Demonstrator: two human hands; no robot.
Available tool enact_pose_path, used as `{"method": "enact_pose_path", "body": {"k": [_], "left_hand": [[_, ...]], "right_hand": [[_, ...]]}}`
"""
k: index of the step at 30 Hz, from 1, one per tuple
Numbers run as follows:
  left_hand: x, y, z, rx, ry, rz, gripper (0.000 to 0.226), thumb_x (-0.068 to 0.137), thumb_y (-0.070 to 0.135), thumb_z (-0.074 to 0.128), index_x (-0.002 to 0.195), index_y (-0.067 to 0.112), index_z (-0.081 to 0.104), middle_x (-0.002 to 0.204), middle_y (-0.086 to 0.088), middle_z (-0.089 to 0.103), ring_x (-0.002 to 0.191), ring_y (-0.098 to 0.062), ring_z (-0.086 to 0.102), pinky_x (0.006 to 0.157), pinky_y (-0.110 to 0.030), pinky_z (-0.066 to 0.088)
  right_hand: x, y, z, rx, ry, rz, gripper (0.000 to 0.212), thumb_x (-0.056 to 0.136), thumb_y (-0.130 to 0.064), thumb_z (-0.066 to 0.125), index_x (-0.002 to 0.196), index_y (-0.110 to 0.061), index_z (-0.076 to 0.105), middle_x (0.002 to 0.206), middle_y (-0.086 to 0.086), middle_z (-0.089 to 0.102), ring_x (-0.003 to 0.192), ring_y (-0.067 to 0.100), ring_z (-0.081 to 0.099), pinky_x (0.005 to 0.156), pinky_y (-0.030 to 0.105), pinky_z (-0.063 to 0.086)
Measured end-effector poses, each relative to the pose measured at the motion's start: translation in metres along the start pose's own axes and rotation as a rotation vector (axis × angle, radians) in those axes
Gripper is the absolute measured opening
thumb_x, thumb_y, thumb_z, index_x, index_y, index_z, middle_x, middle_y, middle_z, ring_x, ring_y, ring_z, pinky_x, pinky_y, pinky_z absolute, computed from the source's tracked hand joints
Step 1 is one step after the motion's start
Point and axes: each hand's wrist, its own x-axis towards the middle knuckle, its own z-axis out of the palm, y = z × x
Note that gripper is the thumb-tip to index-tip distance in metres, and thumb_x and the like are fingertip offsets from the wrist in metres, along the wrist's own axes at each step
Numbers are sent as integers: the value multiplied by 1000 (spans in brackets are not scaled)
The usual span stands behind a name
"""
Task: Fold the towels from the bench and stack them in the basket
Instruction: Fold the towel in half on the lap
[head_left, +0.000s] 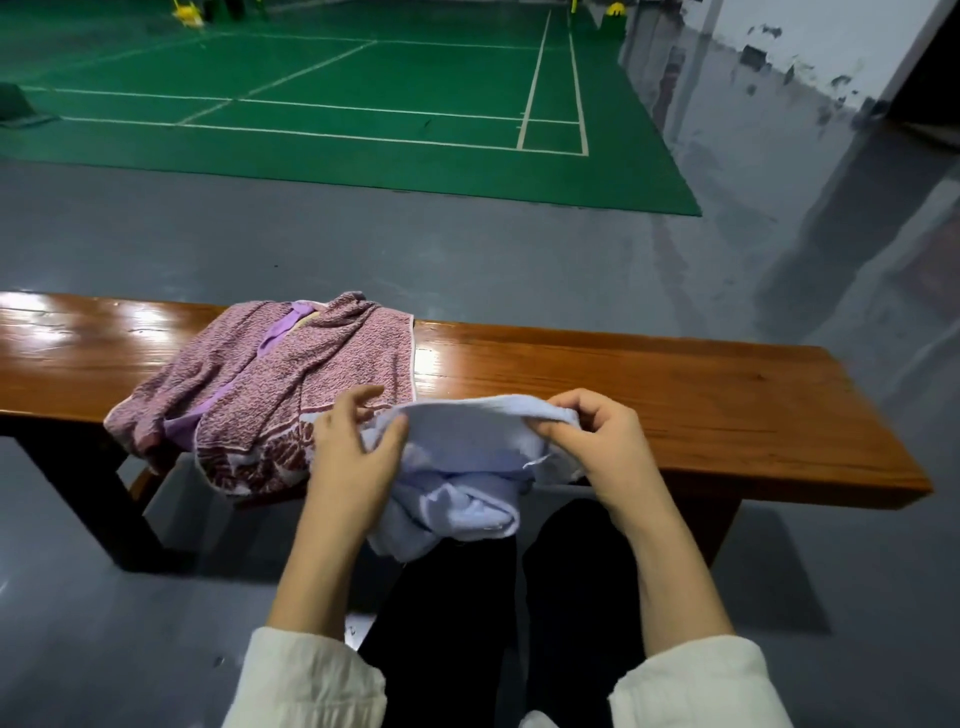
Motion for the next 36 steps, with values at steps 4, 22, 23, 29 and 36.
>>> {"method": "enact_pose_path", "body": {"k": [4, 22, 23, 29, 36], "left_hand": [[-12, 31, 14, -338, -54, 23, 43, 71, 11, 43, 109, 22, 58, 108, 4, 57, 95, 0, 53, 83, -19, 42], [-31, 47, 41, -279, -112, 339, 23, 76, 2, 67, 72, 25, 68, 74, 9, 69, 70, 1, 62, 69, -13, 46], [-30, 47, 42, -229, -101, 355, 21, 77, 6, 68, 70, 25, 68, 70, 10, 67, 65, 2, 60, 66, -15, 46], [-31, 59, 50, 92, -44, 439, 25, 77, 40, 63, 64, 19, 58, 56, 10, 54, 55, -3, 49, 55, -26, 40], [-34, 60, 53, 239, 27, 494, 30, 75, 44, 63, 59, 20, 53, 55, 10, 45, 58, -14, 48, 55, -27, 34]], "right_hand": [[5, -7, 15, 111, 86, 44, 16, 82, -8, 71, 74, -17, 60, 73, 1, 58, 53, -4, 52, 44, 11, 40], [2, -2, 11, 539, 24, 112, 37, 75, -20, 74, 94, 11, 65, 101, 28, 67, 94, 43, 64, 83, 43, 57], [3, -1, 11, 491, 9, 83, 41, 79, -24, 73, 98, 11, 65, 105, 30, 66, 101, 46, 62, 90, 50, 52], [-4, -4, 4, 432, -53, 89, 38, 89, -33, 60, 99, 3, 69, 101, 29, 67, 93, 35, 63, 86, 44, 49], [-11, -5, -9, 451, -154, 145, 47, 87, -41, 46, 94, -1, 70, 97, 23, 71, 92, 29, 69, 81, 32, 55]]}}
